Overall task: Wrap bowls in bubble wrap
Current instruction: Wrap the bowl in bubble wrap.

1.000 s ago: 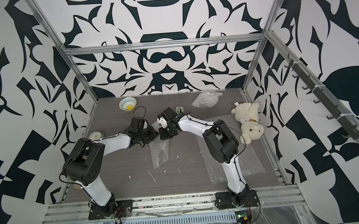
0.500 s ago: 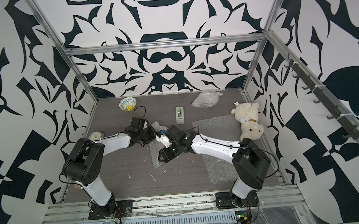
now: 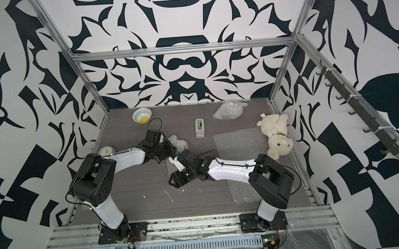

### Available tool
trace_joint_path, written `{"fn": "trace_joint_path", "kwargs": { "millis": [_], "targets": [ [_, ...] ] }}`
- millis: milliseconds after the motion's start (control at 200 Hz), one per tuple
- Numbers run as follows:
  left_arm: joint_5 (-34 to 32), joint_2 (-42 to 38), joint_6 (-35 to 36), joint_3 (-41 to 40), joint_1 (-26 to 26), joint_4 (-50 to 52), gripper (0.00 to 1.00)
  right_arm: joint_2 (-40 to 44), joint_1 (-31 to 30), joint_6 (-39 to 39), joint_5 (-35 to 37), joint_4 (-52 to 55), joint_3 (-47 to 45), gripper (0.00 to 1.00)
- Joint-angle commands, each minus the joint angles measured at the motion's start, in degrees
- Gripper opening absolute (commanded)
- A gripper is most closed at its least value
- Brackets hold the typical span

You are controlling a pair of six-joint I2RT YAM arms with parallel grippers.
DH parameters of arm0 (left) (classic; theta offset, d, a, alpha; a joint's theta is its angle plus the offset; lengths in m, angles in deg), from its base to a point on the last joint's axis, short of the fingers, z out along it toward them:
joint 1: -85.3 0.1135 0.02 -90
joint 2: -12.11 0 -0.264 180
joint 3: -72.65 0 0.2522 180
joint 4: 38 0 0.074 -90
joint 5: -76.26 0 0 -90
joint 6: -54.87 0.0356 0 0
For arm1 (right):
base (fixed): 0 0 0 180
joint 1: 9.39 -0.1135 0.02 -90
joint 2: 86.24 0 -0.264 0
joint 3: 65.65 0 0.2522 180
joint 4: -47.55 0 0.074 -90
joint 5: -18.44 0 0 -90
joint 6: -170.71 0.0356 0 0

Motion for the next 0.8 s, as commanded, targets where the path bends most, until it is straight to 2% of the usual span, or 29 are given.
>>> {"fn": "trace_joint_path", "kwargs": {
  "millis": [0, 110, 195, 275, 565, 795],
  "targets": [
    [-0.56, -0.22, -0.06, -0.85, -0.02, 2.56, 0.13, -2.52, -0.11, 0.67, 3.95, 0.52, 2.38, 0.46],
    [-1.09, -0.94, 0.23, -1.29, -0.02, 3.05, 0.13, -2.99, 0.10, 1.18, 4.71, 1.23, 1.03, 0.23],
    [-1.21, -1.10, 0.55, -1.39, 0.01, 3.28, 0.13, -1.81, 0.68, 0.39, 5.66, 3.11, 0.35, 0.11],
    [-1.05, -0.87, 0.51, -1.40, 0.01, 3.01, 0.13, 0.12, 1.79, -0.85, 6.01, 4.96, 0.48, 0.04],
    [-0.30, -0.61, 1.14, -0.94, 0.01, 2.73, 0.13, 4.71, 8.61, -7.76, 5.83, 11.21, 6.96, 0.00],
    [0.02, -0.06, 1.87, -0.52, 0.00, 3.38, 0.13, -0.68, 12.40, -14.11, 4.36, 15.18, 18.21, 0.00]
  ]
}}
